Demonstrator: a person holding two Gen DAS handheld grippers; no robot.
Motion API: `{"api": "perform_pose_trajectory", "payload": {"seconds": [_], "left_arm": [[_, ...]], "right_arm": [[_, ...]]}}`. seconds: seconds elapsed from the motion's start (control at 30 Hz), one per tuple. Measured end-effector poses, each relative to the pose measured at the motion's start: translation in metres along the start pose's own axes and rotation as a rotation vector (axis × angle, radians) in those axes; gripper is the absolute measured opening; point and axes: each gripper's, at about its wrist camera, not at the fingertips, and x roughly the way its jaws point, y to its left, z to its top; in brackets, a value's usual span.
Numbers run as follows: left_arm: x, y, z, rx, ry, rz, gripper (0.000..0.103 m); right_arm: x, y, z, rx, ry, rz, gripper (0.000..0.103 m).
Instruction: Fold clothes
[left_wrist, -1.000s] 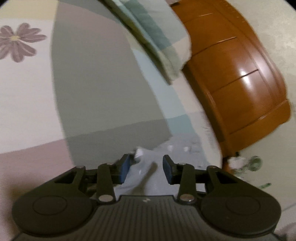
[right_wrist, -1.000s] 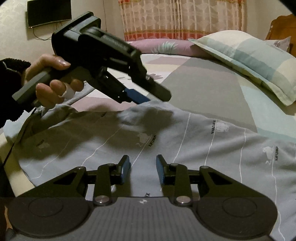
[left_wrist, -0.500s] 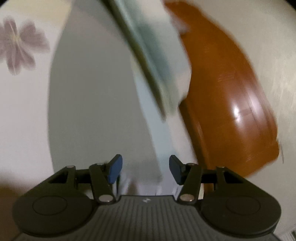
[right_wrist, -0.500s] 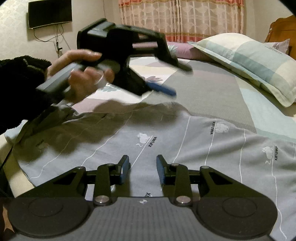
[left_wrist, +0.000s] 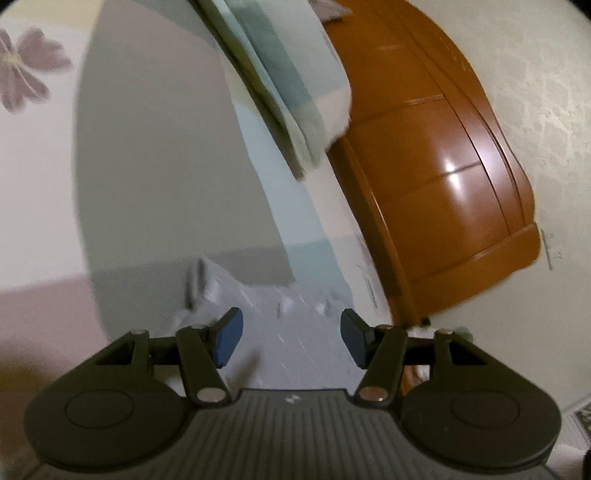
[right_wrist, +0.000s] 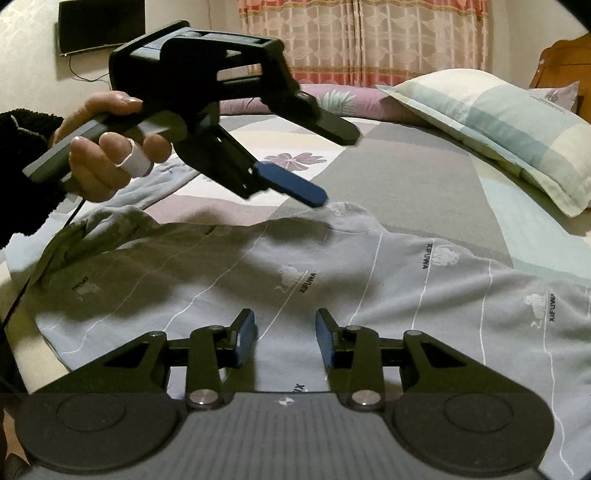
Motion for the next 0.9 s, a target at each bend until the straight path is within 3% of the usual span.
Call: {"api": "perform_pose_trajectory", "payload": {"seconds": [0.13,0.23,0.33,0.43,0.5,0.57,0.63,0.73,0.9], "left_arm": [[0.026,0.013,0.000,-0.010,0.000,0.103,0.056],[0.027,0.018,0.004,-0.033,-0.036,0.091,0.056],[0.018,0.002,0.004,0.029,-0.047,0.105,0.057],[0.013,-0.007,-0.002,0.043,-0.035,0.041,0.060],[0.019,-0.006,-0.003,0.034,-0.024,0.036,0.062],[0.027,0.001,-0.004,0.024,-0.027,0.087,0.061],[0.030,0.008,-0.003,0.041,-0.055,0.164,0.050],[0.021,0.013,0.002,-0.011,-0.082,0.167,0.048],[0.014,-0.019,-0.009,0.112,-0.082,0.234,0.056]], "right_arm": [[0.000,0.001,0.001,-0.004,0.004,-0.009,0.042],[-0.007,0.002,0.007,-0.011,0.032,-0.042,0.044],[-0.019,-0.011,0.013,-0.005,0.025,-0.100,0.048],[-0.019,-0.034,0.025,-0.003,-0.001,-0.184,0.048],[-0.008,-0.046,0.031,0.007,-0.011,-0.197,0.049],[0.006,-0.057,0.035,0.014,-0.008,-0.200,0.049],[0.020,-0.071,0.030,0.021,0.039,-0.257,0.051],[0.004,-0.096,0.028,0.140,0.025,-0.272,0.052],[-0.043,-0.092,0.017,0.130,0.042,-0.332,0.070]]}}
